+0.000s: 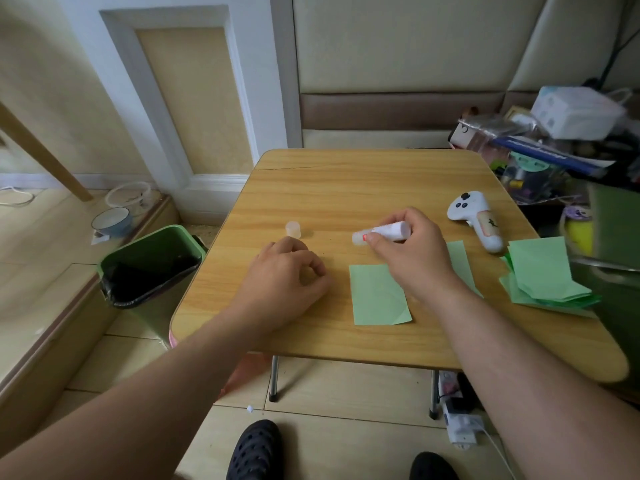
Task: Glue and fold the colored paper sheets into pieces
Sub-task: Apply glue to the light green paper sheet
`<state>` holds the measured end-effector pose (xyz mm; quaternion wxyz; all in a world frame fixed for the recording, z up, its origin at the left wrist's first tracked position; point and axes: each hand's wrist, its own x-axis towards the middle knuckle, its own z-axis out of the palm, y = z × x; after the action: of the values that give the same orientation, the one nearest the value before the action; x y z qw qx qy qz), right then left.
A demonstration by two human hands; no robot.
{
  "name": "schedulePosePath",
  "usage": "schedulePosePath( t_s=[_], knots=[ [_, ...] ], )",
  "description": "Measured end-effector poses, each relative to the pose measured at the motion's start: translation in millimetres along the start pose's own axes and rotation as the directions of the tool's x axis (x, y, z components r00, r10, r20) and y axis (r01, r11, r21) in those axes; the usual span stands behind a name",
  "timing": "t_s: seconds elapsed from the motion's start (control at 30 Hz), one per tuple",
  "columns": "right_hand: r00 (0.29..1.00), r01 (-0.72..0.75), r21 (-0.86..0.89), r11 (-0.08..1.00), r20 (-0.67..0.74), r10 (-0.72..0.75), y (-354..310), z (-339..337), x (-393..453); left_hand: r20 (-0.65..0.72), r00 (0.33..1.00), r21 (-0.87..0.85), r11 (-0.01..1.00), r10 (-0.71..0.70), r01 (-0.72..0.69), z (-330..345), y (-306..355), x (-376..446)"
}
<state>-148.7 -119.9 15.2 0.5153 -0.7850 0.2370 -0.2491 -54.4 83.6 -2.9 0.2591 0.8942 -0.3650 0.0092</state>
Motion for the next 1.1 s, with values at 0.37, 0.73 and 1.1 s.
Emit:
schedulePosePath(
  t_s=[0.37, 0.73, 1.1],
  knots=[
    [0.914, -0.406, 0.696, 0.592, 0.311, 0.261, -31.4, 16.1, -21.9, 0.072, 0.979, -0.823, 0.544, -0.189, 0.165, -5.7, 57.9, 4.1],
    [0.959, -0.207, 0.345, 0.916, 0.258, 0.12, -26.9, 19.5, -35.6, 0.017, 0.979, -0.85, 0.512, -0.205, 0.122, -6.0, 48.4, 5.1],
    [0.985, 0.17, -0.298, 0.939, 0.069, -0.156, 3.1, -33.1, -15.8, -0.188, 0.892, -0.489, 0.827, -0.411, 0.278, -37.0, -15.7, 7.8]
  ],
)
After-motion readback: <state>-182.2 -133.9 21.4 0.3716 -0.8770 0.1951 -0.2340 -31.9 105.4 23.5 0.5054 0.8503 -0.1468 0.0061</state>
